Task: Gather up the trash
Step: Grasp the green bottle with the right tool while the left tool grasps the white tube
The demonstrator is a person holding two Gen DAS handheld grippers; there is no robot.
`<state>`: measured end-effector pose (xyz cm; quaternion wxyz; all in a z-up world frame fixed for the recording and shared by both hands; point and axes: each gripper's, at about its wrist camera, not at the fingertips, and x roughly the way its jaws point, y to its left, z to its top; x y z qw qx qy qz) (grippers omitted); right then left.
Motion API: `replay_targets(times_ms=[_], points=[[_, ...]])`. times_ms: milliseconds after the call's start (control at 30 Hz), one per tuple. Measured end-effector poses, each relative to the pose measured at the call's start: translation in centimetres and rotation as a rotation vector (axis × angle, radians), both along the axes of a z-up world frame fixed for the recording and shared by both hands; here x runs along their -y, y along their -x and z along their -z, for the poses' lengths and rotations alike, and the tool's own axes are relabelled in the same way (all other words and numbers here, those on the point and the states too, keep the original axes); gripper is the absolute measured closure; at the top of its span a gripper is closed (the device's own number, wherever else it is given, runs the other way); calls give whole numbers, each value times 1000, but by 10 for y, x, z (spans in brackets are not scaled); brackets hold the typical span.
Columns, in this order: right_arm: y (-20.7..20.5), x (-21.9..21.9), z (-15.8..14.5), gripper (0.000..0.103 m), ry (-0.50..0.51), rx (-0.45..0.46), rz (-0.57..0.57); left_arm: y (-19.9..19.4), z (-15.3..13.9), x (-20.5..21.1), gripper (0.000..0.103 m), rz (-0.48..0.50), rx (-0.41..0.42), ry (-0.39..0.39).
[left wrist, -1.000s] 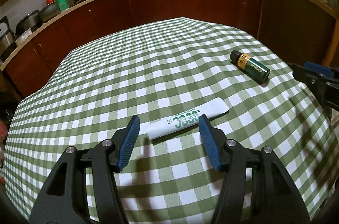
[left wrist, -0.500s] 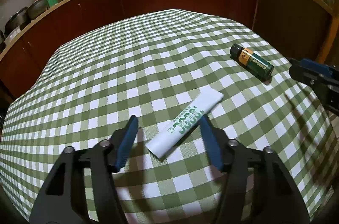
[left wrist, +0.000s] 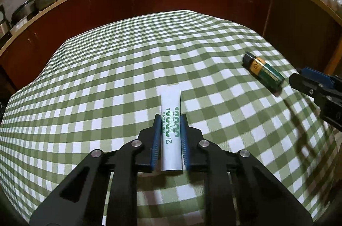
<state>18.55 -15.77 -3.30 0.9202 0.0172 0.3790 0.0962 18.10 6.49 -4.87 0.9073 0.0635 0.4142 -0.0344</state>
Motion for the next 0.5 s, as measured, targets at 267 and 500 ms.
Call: replay_targets(times_ms=[267, 500], points=[[-19, -17, 1, 58, -3, -17, -34, -8, -2, -18, 87, -63, -1, 20], [-35, -33, 8, 58, 23, -48, -59, -9, -2, -29, 87, -95, 1, 26]])
